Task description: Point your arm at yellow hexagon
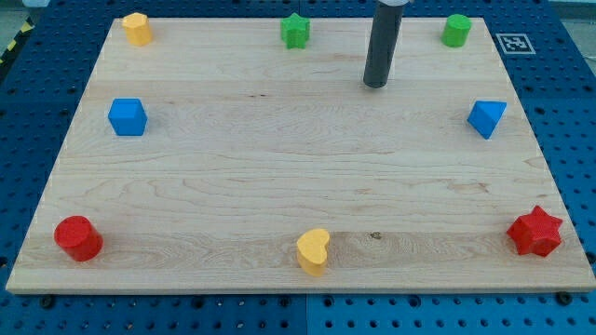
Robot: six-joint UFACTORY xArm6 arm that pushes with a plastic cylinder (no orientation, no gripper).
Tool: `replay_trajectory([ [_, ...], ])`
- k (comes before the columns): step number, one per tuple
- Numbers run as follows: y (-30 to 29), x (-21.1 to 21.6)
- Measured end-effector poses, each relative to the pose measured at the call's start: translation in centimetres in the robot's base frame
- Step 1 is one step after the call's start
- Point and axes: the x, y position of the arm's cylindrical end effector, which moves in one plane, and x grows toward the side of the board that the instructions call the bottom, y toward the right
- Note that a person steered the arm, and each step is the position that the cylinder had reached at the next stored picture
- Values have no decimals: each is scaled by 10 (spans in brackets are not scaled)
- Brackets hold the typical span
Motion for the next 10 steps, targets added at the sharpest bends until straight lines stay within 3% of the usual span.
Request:
replay_trajectory([
  [5,-23,15],
  [10,-125,11],
])
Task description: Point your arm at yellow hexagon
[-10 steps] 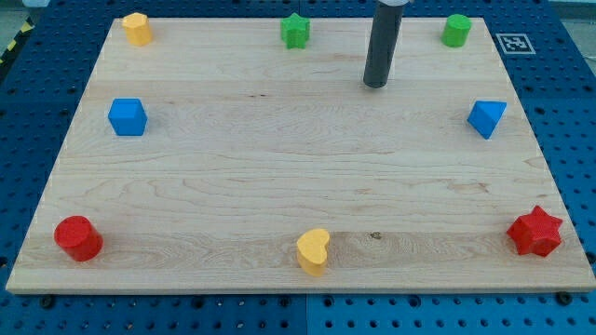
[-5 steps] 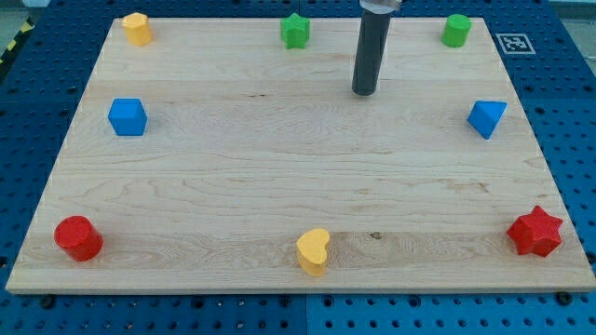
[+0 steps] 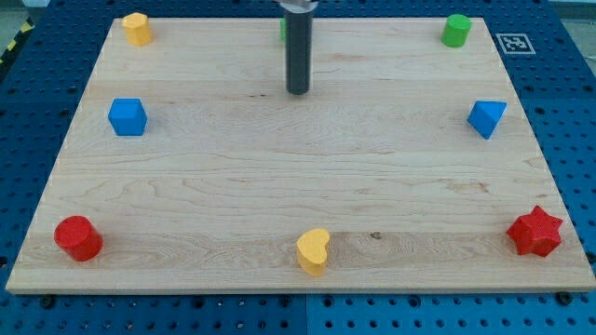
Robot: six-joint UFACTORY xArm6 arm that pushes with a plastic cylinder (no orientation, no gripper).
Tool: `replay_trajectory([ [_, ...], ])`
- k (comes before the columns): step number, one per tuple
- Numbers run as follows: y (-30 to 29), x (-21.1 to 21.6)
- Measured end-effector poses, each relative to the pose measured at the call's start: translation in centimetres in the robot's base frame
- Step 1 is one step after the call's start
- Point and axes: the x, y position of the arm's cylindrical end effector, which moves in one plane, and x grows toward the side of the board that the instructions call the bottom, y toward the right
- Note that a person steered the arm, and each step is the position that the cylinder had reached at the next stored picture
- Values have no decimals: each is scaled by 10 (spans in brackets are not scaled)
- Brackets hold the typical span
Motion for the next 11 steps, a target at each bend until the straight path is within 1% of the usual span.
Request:
replay_trajectory([
  [1,-38,-5],
  [4,-177,-32],
  [5,-203,-53],
  [6,-211,-77],
  [8,-223,-78],
  [9,-258,-83],
  [10,-270,-133],
  [11,-269,-156],
])
